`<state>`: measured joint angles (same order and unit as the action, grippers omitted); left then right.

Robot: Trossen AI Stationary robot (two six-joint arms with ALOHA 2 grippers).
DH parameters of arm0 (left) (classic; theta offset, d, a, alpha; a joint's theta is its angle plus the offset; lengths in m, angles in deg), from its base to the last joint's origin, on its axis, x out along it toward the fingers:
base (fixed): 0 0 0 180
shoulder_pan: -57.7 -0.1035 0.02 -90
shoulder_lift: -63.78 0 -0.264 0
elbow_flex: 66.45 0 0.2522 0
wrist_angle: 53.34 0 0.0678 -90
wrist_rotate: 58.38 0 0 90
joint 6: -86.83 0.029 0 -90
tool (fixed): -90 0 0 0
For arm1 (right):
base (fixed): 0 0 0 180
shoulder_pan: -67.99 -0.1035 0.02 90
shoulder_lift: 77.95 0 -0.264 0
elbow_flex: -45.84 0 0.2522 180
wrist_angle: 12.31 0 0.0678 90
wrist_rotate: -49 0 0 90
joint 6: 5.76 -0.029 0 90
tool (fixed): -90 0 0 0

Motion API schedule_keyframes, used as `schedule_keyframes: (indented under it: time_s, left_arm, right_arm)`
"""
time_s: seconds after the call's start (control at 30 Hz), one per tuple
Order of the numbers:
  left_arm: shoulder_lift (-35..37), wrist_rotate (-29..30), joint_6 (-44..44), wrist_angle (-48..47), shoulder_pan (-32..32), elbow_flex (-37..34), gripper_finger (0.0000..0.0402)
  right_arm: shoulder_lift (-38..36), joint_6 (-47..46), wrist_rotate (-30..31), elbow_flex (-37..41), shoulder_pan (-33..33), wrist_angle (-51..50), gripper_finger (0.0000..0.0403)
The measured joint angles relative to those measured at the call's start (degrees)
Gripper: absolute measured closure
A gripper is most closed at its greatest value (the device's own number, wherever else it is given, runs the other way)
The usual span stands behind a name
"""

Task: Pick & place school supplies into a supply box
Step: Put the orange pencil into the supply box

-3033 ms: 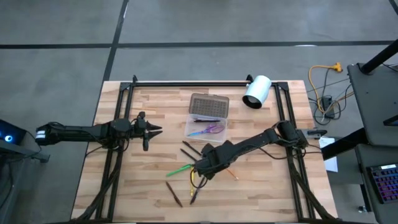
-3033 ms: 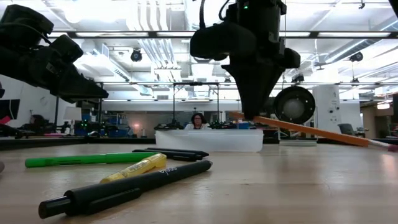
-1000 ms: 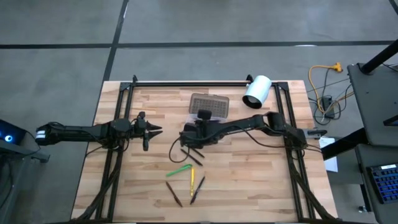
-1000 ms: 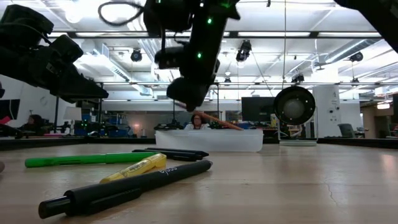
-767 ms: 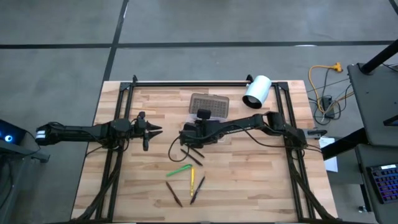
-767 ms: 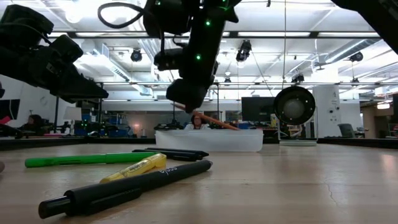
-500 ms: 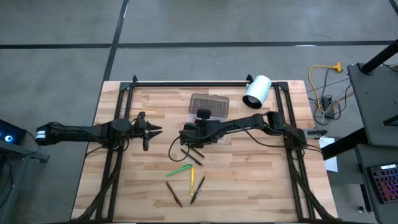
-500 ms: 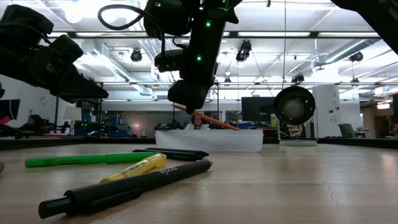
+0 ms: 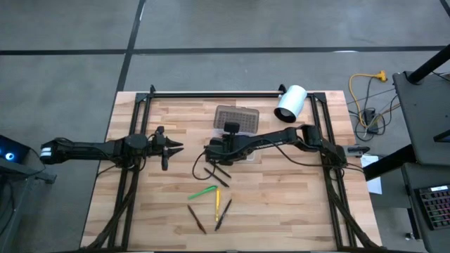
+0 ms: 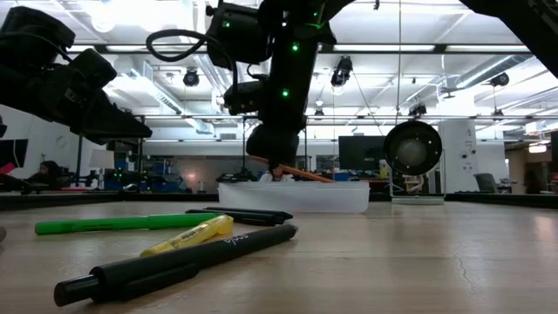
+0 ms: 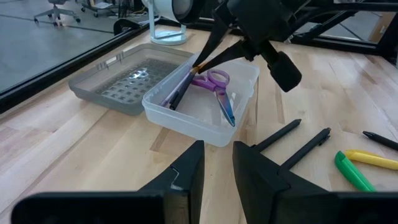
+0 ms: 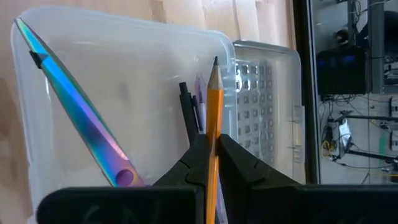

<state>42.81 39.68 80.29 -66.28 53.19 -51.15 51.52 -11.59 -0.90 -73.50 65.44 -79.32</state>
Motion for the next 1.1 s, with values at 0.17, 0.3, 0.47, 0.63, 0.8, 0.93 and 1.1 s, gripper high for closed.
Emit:
schedule_keyframes:
  time_s: [0.17,0.3,0.47,0.63,0.8,0.93,1.1]
  left_arm:
    - [0.00,-0.01,-0.01,0.00,-0.02,-0.01,0.0332]
    - [0.00,0.00,0.00,0.00,-0.02,0.00,0.0332]
    - [0.00,0.00,-0.01,0.00,-0.02,0.00,0.0332]
    - [0.00,-0.01,0.00,0.01,-0.02,-0.01,0.0332]
    - [0.00,-0.02,0.01,0.00,-0.01,-0.02,0.0332]
    - [0.00,0.00,0.00,0.00,-0.02,-0.01,0.0332]
    - [0.00,-0.02,-0.01,0.01,-0.01,0.00,0.0332]
  right_arm:
    - [0.00,-1.51,-0.13,0.02,-0.06,0.09,0.0390]
    - [0.00,-1.52,-0.11,0.02,-0.10,0.09,0.0390]
    - [0.00,-1.65,-0.13,0.04,-0.21,0.07,0.0390]
    - [0.00,-1.29,-2.70,0.04,-0.28,0.06,0.0390]
    - [0.00,-1.28,-3.28,0.04,-0.32,0.04,0.0390]
    - [0.00,-1.23,-3.72,0.04,-0.45,-0.11,0.0390]
    - [0.00,-1.15,-4.26,0.04,-0.50,-0.13,0.0369]
